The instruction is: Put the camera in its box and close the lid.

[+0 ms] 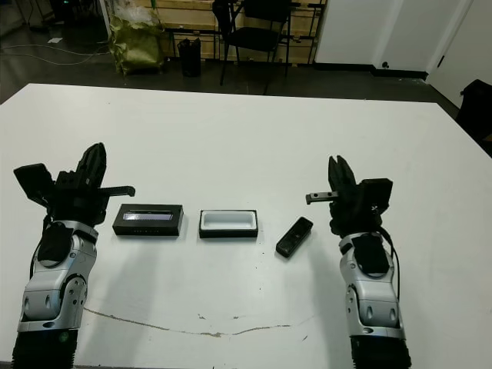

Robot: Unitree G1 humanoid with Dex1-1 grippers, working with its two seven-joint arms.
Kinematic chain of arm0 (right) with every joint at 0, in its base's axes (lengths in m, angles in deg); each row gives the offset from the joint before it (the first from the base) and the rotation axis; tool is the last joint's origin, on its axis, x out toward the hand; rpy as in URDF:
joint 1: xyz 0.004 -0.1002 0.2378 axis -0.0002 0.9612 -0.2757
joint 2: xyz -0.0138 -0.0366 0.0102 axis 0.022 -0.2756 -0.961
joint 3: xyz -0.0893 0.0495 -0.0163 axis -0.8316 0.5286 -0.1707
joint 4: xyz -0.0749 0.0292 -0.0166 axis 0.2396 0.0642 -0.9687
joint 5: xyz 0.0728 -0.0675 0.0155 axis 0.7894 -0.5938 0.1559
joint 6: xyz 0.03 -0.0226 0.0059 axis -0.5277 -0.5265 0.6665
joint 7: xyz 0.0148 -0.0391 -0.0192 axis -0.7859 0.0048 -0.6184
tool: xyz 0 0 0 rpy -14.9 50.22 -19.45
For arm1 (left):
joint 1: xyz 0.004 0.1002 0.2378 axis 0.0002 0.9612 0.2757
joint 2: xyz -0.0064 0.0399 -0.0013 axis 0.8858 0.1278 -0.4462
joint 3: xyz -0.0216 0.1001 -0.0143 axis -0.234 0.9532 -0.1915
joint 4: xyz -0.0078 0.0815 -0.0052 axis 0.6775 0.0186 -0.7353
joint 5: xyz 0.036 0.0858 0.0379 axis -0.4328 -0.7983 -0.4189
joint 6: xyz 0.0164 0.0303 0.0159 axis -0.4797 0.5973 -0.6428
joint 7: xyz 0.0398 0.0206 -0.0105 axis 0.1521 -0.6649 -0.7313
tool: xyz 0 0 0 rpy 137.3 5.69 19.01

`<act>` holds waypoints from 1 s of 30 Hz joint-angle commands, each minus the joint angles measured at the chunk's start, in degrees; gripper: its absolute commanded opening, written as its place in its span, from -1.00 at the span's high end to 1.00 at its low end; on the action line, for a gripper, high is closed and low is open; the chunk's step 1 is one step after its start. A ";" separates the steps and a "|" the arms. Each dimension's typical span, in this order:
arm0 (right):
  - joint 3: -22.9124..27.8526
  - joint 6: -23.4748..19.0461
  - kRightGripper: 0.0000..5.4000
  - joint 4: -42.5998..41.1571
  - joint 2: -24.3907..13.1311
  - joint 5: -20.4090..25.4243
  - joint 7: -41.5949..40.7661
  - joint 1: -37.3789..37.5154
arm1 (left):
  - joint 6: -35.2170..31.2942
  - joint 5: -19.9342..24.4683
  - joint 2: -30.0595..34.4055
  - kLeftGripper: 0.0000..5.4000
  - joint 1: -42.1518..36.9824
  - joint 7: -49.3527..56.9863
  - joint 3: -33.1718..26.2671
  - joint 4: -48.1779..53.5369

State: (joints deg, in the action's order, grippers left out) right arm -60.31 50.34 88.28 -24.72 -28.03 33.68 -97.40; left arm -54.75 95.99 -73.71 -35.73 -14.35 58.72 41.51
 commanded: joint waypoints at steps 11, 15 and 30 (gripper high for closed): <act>-0.06 -3.35 1.00 22.75 -23.90 3.53 -31.58 -18.74 | -0.53 -0.34 0.10 1.00 0.18 0.12 0.12 -0.74; -3.80 -4.98 0.86 26.54 -28.25 -0.47 -36.44 -22.73 | 0.17 -0.34 -0.11 1.00 0.25 0.06 0.04 -1.16; -13.47 13.32 0.99 21.81 -32.04 -11.48 -41.43 -26.81 | -0.81 -1.20 -0.13 1.00 0.76 1.18 0.30 -0.32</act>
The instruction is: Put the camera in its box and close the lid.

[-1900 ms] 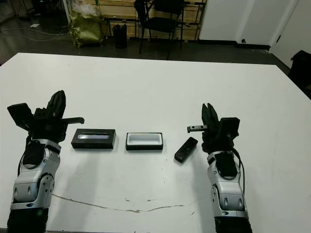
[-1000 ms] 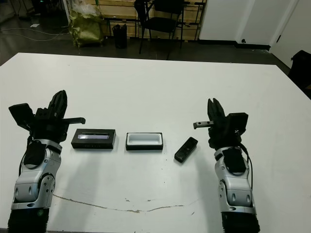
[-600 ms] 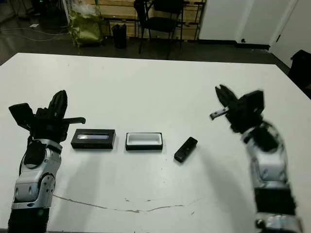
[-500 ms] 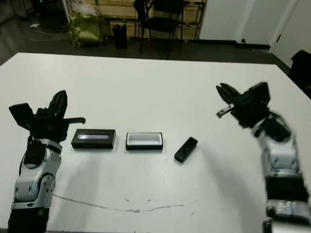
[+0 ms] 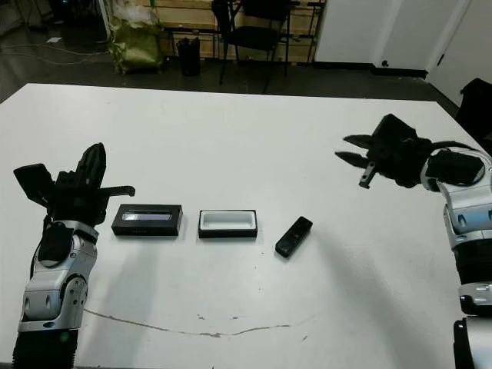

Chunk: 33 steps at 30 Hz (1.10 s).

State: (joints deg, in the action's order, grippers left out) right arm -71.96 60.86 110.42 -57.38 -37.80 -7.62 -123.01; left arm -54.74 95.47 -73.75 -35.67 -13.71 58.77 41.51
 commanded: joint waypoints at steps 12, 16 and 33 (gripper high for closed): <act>-11.03 4.75 0.99 3.08 5.73 -7.65 -2.32 -5.83 | -0.14 -0.44 -0.25 1.00 1.09 0.09 0.09 -0.32; -12.80 6.29 0.99 8.41 7.94 -7.67 -4.11 -8.13 | -1.69 -1.17 -0.31 1.00 1.37 1.33 0.44 0.88; -21.24 7.92 0.99 18.11 11.78 -17.62 -5.65 -13.42 | 0.11 -1.17 -0.66 1.00 1.86 1.30 0.77 0.23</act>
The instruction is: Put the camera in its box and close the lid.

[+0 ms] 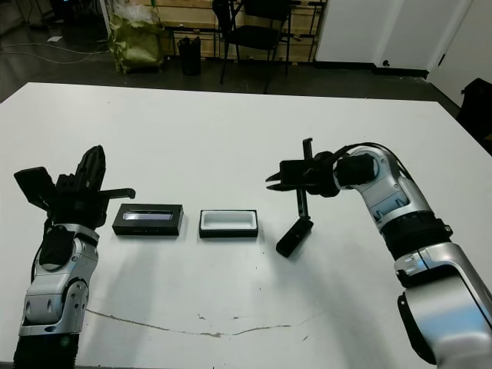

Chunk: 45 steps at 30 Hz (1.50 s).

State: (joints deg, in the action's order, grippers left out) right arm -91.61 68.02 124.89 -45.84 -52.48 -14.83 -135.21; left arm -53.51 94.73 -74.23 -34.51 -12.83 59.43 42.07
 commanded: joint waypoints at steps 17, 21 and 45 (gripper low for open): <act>-3.42 -5.10 0.99 -4.17 -1.44 -5.67 -5.16 0.58 | 0.99 0.09 -0.39 1.00 0.39 -0.41 0.16 -1.69; -3.72 -9.00 0.99 -7.24 -1.92 -6.43 -6.32 1.13 | 0.72 -0.05 -0.31 1.00 0.35 -0.18 0.25 -1.48; -2.72 3.21 0.99 6.64 -3.25 -4.63 -2.33 1.95 | -2.13 0.14 -0.51 1.00 0.47 0.91 0.22 0.61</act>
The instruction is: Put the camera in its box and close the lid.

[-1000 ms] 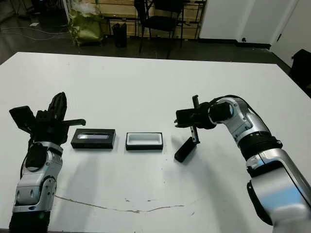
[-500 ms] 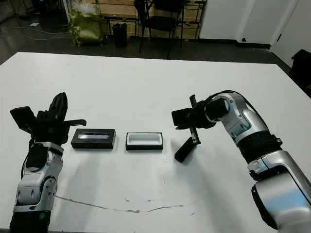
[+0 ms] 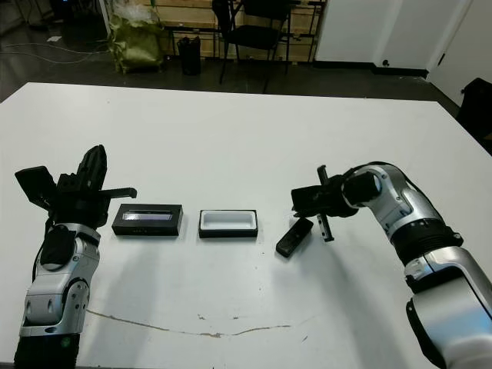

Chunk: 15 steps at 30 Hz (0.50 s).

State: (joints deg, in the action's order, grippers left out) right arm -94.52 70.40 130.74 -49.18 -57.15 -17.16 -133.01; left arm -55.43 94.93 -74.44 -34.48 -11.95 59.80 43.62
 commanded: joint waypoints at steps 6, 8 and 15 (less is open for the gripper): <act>0.02 -0.39 0.99 1.78 0.45 -0.83 0.58 -0.34 | 0.54 -0.08 -0.37 1.00 0.62 -0.22 -0.13 -1.25; 0.25 0.96 0.99 3.03 0.57 -0.32 0.69 -0.30 | -0.17 -0.31 -0.35 1.00 0.76 0.26 -0.04 -0.77; 0.27 2.82 0.99 4.97 0.29 -0.07 0.59 -0.44 | 0.81 -1.21 -0.25 1.00 0.92 0.39 0.11 -1.13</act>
State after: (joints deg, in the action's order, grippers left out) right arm -94.37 72.53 134.79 -48.94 -57.28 -15.78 -133.27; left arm -54.19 94.36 -74.48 -34.38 -12.04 59.88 43.29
